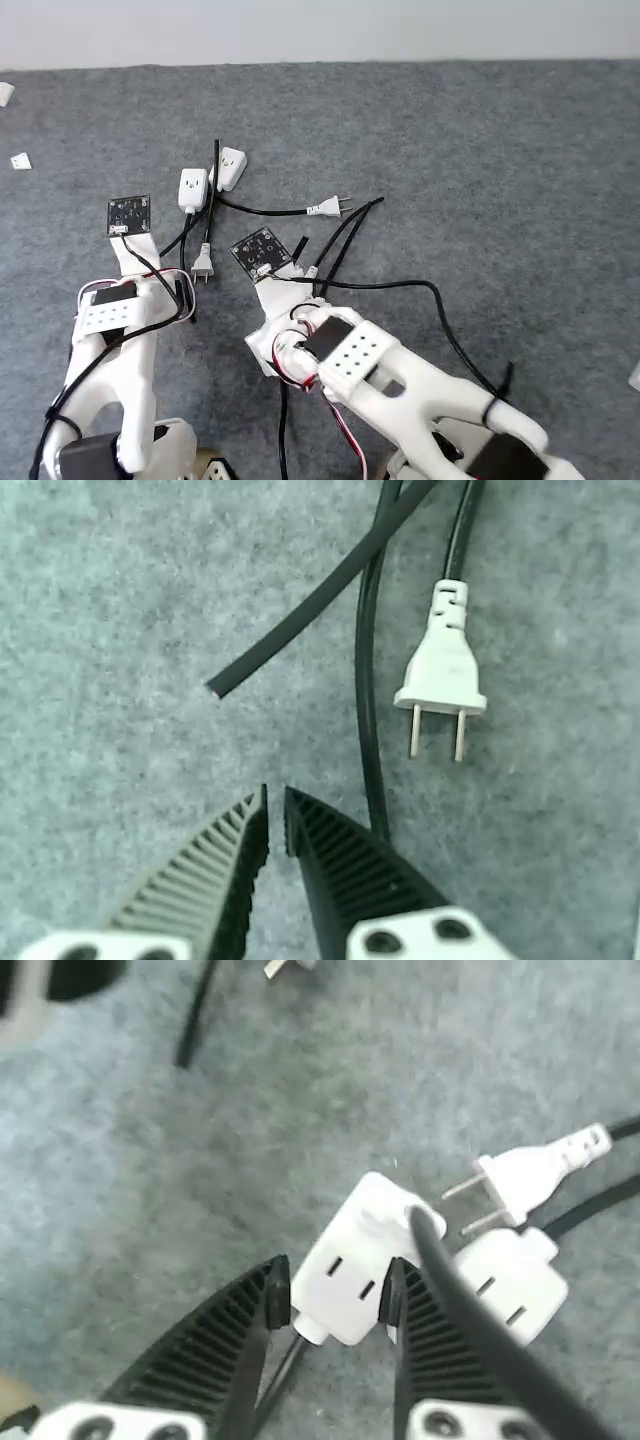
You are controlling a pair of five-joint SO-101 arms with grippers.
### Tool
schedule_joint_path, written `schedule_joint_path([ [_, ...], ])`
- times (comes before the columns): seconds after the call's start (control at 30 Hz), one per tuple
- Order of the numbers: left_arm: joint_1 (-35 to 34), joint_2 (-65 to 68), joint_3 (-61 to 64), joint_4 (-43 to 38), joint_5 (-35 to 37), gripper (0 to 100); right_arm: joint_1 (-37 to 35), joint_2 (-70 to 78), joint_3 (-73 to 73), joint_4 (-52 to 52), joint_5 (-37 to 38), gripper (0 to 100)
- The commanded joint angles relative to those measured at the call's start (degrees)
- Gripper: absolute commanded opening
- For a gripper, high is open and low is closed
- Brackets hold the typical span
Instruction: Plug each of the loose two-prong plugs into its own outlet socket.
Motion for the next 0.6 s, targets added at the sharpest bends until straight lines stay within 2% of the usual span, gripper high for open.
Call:
schedule_joint_path([
  [0.0,-0.53,0.00,-2.86,0.18,-0.53,2,1.01,4.88,-5.19,0.40,-0.70,15.9],
  [0.27,-0.53,0.00,-2.86,0.18,-0.53,2,0.66,10.51,-9.32,2.86,-0.53,16.3],
  [0.47,-0.53,0.00,-2.86,0.18,-0.53,2,-0.92,10.59,-9.41,4.18,1.85,27.8],
  [0.57,-0.53,0.00,-2.86,0.18,-0.53,2,-1.19,10.68,-9.32,3.82,2.81,25.0],
])
